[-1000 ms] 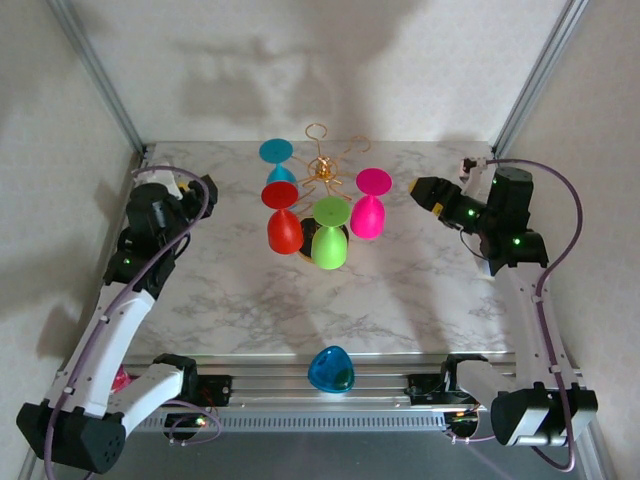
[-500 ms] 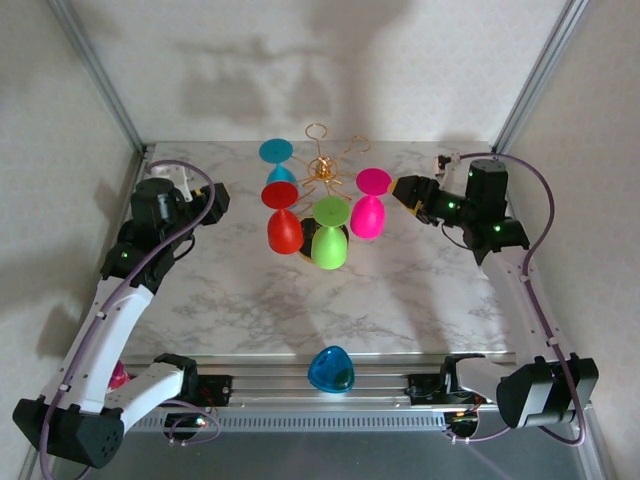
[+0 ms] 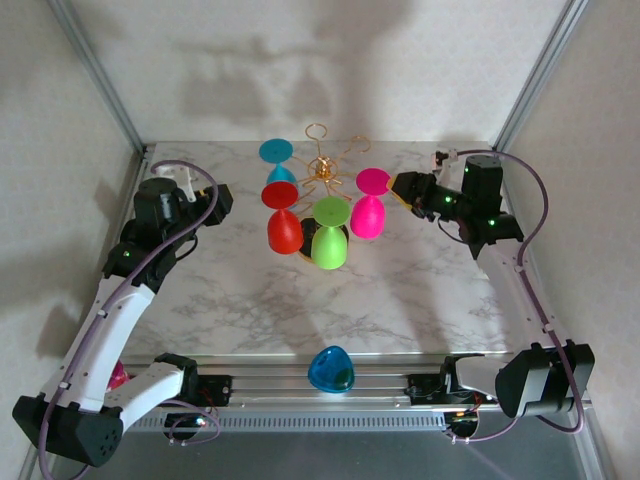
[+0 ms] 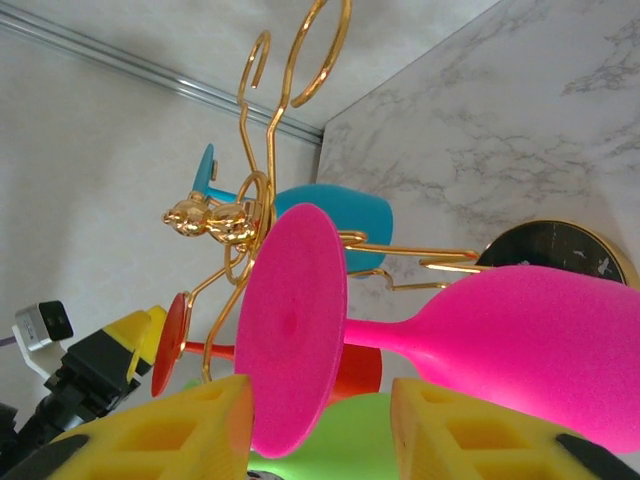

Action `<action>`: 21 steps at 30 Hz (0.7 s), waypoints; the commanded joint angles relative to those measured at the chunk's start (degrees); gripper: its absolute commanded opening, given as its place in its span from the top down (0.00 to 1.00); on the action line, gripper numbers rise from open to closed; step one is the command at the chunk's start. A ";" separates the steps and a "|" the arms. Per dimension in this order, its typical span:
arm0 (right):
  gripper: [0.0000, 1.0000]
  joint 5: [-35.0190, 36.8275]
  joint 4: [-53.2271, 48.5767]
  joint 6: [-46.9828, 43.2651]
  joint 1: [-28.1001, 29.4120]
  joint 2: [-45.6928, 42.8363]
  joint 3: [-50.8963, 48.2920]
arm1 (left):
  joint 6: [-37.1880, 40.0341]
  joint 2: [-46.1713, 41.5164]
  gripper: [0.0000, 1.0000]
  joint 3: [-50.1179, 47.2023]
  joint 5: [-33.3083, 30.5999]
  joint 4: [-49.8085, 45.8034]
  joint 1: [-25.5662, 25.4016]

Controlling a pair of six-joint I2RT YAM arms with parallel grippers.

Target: Take the wine glass off the wine glass rack

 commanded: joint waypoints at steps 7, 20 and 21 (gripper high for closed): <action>0.66 -1.93 3.32 1.74 0.71 1.36 2.15 | 0.49 -0.15 0.45 0.86 0.42 0.85 -0.67; 0.74 -1.70 4.03 2.60 1.19 2.59 2.12 | 0.79 -0.12 0.46 1.22 0.53 1.48 -0.76; 0.76 -1.83 4.08 2.62 1.17 2.64 2.10 | 0.75 -0.13 0.46 1.22 0.40 1.44 -0.64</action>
